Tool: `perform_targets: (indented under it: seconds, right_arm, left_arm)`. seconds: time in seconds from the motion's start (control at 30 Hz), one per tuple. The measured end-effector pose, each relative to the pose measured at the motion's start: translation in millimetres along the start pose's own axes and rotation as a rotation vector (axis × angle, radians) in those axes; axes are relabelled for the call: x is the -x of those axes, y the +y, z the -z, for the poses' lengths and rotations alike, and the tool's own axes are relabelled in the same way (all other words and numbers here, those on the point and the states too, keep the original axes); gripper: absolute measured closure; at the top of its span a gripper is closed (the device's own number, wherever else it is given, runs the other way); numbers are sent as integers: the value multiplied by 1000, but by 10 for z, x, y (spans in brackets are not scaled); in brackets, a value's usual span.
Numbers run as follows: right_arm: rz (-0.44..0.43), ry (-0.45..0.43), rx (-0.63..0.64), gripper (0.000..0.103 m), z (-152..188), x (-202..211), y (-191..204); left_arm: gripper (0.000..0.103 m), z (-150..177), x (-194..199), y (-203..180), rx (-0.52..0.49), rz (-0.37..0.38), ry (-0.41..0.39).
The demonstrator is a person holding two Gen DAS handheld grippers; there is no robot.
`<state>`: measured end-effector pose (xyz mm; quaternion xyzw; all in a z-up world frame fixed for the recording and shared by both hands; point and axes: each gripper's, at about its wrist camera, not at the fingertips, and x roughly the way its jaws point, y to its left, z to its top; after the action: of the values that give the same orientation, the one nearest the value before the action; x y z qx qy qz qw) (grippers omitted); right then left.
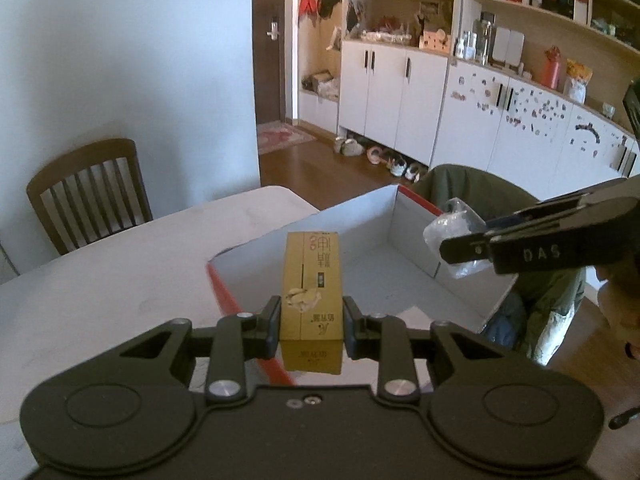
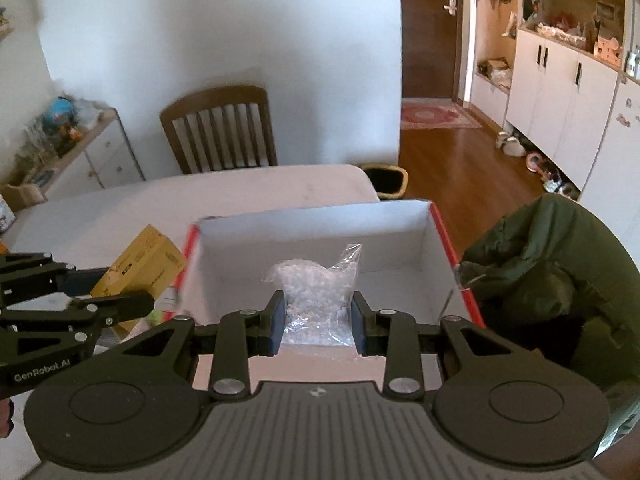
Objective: Organize objects
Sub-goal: 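Carry the yellow box and bead bag with both grippers into the red box, then open the right gripper to drop the bead bag while the left releases the yellow box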
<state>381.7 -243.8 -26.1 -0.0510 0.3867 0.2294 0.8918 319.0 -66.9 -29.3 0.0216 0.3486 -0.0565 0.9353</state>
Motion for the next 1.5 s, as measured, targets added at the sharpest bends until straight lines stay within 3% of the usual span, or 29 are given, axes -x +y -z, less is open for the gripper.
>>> perform_targets:
  seconds: [0.4, 0.7, 1.07, 1.5]
  right_arm:
    - [-14, 141, 49, 71, 65, -688, -360]
    - [-41, 261, 172, 70, 112, -1109, -350]
    - [-50, 398, 202, 70, 248, -1353, -376]
    - [-81, 432, 201, 69, 258, -1328, -383]
  left_arm:
    - [74, -182, -918, -130, 61, 13, 153]
    - [75, -242, -1495, -217, 20, 11, 308]
    - [74, -204, -1851, -261, -17, 16, 439]
    - [73, -164, -2065, -294, -12, 0, 547]
